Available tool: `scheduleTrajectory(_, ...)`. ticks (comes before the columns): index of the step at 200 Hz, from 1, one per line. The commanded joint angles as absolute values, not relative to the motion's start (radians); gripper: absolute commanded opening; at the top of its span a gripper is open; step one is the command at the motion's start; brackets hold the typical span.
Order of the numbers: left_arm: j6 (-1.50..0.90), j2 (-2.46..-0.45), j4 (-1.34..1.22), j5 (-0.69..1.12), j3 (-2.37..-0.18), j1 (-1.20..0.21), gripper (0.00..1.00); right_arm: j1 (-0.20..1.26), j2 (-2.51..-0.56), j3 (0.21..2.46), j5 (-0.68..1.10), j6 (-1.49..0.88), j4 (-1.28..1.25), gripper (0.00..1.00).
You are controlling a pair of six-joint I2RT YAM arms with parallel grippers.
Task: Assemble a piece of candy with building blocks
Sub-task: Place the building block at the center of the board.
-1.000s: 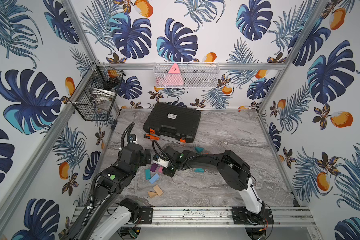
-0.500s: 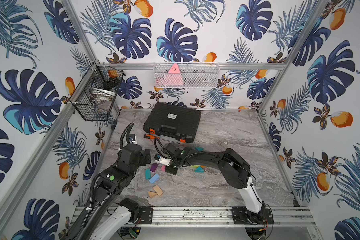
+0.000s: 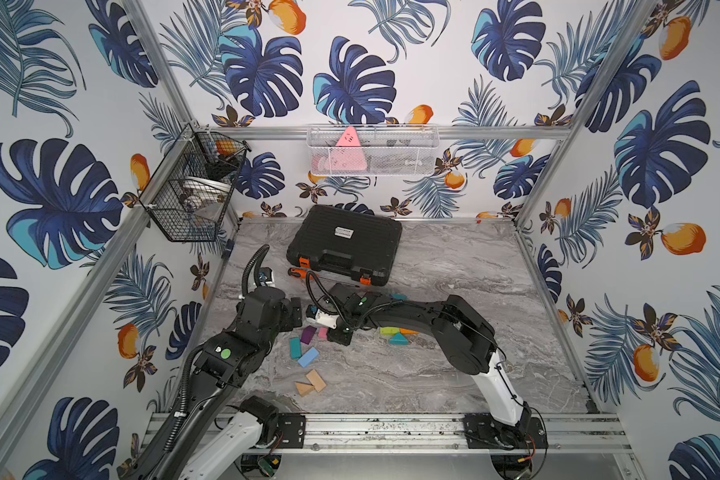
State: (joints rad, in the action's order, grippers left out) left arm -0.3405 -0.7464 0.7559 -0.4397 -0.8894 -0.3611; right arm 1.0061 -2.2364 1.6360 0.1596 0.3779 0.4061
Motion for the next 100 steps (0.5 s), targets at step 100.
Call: scheduleTrajectory(100, -0.340, -0.747, 0.744, -0.430, -0.891, -0.360, 0.97, 1.002, -2.229, 1.617, 0.184, 0.355, 0.427, 0.37)
